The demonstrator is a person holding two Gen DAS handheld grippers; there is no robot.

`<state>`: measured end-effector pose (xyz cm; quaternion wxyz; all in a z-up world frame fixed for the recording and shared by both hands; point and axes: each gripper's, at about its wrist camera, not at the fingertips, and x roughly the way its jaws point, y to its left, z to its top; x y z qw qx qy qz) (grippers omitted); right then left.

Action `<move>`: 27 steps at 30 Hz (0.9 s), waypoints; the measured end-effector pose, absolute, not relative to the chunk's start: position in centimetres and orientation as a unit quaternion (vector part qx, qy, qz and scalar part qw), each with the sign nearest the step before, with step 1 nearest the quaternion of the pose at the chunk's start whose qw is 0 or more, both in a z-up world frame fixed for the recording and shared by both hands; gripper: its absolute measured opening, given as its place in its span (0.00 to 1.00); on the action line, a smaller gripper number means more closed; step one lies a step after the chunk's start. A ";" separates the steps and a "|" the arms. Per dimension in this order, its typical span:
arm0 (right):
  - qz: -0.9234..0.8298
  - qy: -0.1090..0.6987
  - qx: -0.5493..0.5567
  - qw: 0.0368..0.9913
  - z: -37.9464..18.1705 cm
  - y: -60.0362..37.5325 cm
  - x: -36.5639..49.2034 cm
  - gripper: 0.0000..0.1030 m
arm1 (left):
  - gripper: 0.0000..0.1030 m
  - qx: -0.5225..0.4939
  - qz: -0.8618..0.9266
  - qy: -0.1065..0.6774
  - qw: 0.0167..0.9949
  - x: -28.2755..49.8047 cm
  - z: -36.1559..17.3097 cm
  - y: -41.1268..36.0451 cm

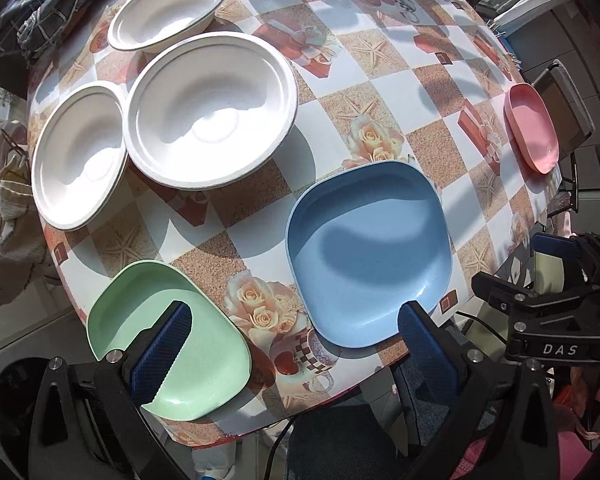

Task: Organize plates and bowls
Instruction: 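Move both tools toward the blue square plate's rim, then close the left tool on the blue plate rim while the right tool grips it too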

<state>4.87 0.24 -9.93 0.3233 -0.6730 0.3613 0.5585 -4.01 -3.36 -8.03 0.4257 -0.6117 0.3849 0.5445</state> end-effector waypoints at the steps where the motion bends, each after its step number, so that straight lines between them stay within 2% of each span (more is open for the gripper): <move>1: 0.555 0.359 -0.676 0.326 -10.4 0.4 4.8 1.00 | 1.00 -0.611 0.547 0.386 0.423 -3.9 -8.5 -3.3; 27: 0.538 0.327 -0.707 0.322 -17.1 4.9 1.7 1.00 | 1.00 -0.614 0.578 0.389 0.371 -2.6 -14.8 -1.6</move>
